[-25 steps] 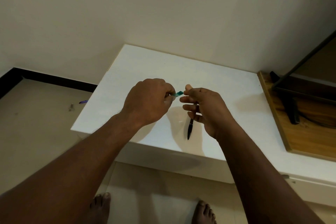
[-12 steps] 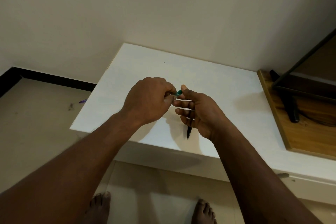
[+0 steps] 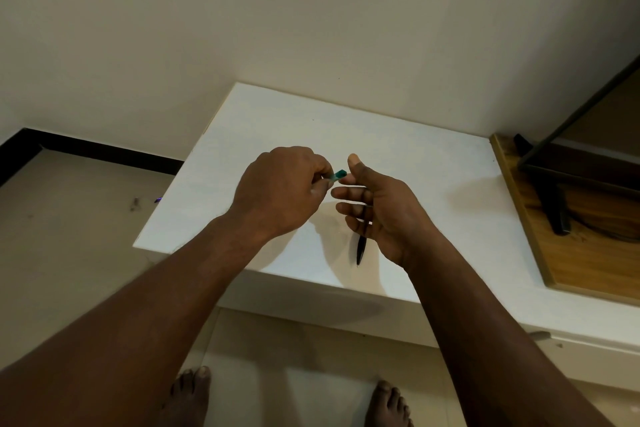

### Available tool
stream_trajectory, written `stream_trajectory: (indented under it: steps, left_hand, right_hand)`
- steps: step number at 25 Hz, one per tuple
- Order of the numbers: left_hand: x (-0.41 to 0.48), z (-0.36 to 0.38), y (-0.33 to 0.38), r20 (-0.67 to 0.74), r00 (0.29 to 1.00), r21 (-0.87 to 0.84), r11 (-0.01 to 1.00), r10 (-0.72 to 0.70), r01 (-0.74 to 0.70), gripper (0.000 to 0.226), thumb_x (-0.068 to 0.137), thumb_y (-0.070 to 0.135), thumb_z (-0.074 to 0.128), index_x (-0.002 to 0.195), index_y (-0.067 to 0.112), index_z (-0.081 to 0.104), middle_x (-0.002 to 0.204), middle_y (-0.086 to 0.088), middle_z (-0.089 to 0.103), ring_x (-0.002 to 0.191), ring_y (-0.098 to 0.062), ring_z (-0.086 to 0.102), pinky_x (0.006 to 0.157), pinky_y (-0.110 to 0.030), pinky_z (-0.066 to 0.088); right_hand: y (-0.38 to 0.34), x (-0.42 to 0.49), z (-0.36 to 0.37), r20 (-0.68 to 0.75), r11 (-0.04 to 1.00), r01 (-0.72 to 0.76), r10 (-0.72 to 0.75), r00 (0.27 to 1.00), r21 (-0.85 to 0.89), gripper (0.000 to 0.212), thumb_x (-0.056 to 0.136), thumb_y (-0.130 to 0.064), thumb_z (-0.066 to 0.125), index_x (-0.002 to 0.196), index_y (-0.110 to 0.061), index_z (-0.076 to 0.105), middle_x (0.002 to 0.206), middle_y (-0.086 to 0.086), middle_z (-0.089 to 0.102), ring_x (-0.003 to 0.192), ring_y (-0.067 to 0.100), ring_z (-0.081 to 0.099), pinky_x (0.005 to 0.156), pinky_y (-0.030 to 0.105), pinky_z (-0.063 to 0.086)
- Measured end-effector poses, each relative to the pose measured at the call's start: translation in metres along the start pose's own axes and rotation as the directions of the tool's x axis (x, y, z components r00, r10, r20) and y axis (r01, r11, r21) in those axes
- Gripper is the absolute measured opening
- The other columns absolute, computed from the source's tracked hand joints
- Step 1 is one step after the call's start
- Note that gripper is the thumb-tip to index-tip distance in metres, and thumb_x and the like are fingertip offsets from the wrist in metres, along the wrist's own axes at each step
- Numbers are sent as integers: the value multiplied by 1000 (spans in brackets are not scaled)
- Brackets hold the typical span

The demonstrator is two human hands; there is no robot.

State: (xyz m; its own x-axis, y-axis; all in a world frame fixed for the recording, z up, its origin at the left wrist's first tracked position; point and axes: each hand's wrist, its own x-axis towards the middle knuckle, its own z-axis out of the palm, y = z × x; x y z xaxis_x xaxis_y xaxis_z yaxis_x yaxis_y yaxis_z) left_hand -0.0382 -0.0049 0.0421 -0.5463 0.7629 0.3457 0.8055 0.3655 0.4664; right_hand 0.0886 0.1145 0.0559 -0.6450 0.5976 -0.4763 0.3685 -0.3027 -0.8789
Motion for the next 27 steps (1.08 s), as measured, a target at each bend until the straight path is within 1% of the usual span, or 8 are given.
stream_trajectory:
  steps: [2, 6, 10, 14, 17, 19, 22, 27]
  left_hand:
    - [-1, 0, 1, 28, 1000, 37, 999, 13, -14, 21, 99, 35, 62, 107, 26, 79, 93, 6, 75, 79, -18, 67, 71, -36, 56]
    - [-1, 0, 1, 47, 999, 50, 998, 27, -29, 22, 98, 38, 62, 109, 29, 79, 91, 7, 73, 78, -18, 66, 69, -37, 56]
    - [0, 0, 0, 58, 997, -64, 997, -48, 51, 24, 95, 40, 68, 114, 30, 78, 93, 9, 77, 80, -13, 68, 74, -32, 56]
    - [3, 2, 0, 92, 984, -141, 977, -150, 162, 28, 92, 41, 73, 117, 29, 78, 92, 9, 80, 61, -2, 58, 60, -16, 38]
    - [1, 2, 2, 131, 977, -156, 970, -168, 187, 25, 91, 41, 74, 112, 28, 79, 92, 8, 80, 60, -3, 61, 63, -21, 48]
    - [0, 2, 4, 181, 960, -256, 933, -211, 254, 18, 89, 39, 77, 103, 28, 81, 86, 9, 79, 57, -7, 69, 66, -27, 55]
    - [2, 0, 5, 271, 919, -407, 831, -287, 380, 5, 86, 33, 80, 87, 28, 81, 77, 10, 78, 53, -7, 73, 58, -25, 52]
    - [5, -6, 3, 345, 863, -507, 700, -370, 503, 6, 87, 31, 79, 83, 26, 80, 77, 13, 79, 57, -8, 74, 55, -26, 50]
  right_hand:
    - [2, 0, 3, -44, 990, 103, -107, 993, -93, 39, 95, -56, 69, 103, -19, 77, 91, -5, 83, 78, 10, 76, 73, 30, 53]
    - [7, 1, 6, -129, 915, 294, -339, 932, -277, 21, 94, -42, 75, 94, -22, 77, 87, -7, 82, 69, 0, 74, 75, 29, 56]
    - [8, 3, 4, -189, 895, 334, -398, 898, -297, 8, 93, -30, 77, 97, -23, 76, 87, -5, 81, 71, 3, 75, 68, 22, 52]
    - [7, 4, 1, -205, 857, 388, -469, 859, -339, 9, 93, -19, 78, 100, -22, 74, 85, -4, 80, 76, 8, 76, 69, 22, 52]
    - [6, 2, 4, -204, 821, 426, -524, 827, -381, 8, 92, -22, 79, 99, -23, 75, 84, -5, 79, 76, 8, 76, 70, 23, 55]
    - [6, 1, 6, -210, 806, 442, -547, 810, -393, 8, 91, -25, 80, 98, -25, 74, 82, -6, 79, 77, 9, 76, 73, 27, 58]
    - [6, 0, 7, -201, 798, 456, -559, 804, -394, 7, 90, -28, 81, 94, -26, 74, 82, -6, 79, 78, 10, 76, 76, 33, 61]
    - [3, -1, 7, -174, 814, 452, -536, 826, -365, 13, 92, -36, 79, 102, -28, 75, 91, -9, 80, 84, 8, 76, 76, 32, 60]
